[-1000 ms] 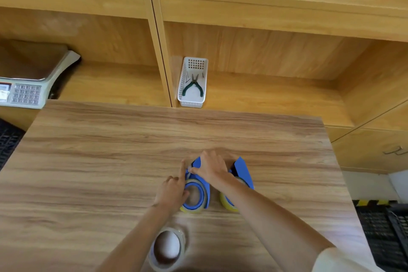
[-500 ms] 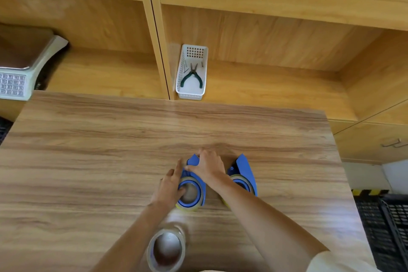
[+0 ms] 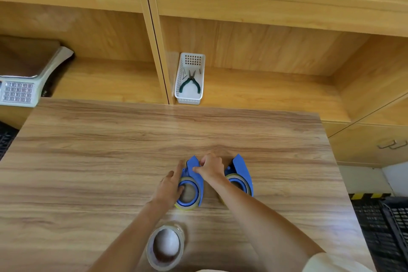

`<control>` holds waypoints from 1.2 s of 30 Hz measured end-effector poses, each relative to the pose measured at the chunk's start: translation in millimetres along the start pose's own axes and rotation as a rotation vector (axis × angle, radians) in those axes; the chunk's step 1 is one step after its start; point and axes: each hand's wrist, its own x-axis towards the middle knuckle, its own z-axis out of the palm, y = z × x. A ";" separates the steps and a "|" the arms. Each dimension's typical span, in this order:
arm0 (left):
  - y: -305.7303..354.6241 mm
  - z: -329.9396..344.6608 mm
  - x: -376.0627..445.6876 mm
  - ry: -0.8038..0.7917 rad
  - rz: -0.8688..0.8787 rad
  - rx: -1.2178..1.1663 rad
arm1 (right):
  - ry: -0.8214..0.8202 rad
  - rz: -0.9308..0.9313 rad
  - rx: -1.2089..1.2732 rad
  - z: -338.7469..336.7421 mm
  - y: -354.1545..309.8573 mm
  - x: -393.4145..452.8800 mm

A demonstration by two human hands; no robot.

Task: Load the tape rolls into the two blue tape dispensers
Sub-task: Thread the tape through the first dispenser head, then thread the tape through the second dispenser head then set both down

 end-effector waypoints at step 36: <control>87.9 16.4 -24.3 0.156 0.331 0.337 | -0.004 -0.146 -0.457 -75.8 115.8 -23.4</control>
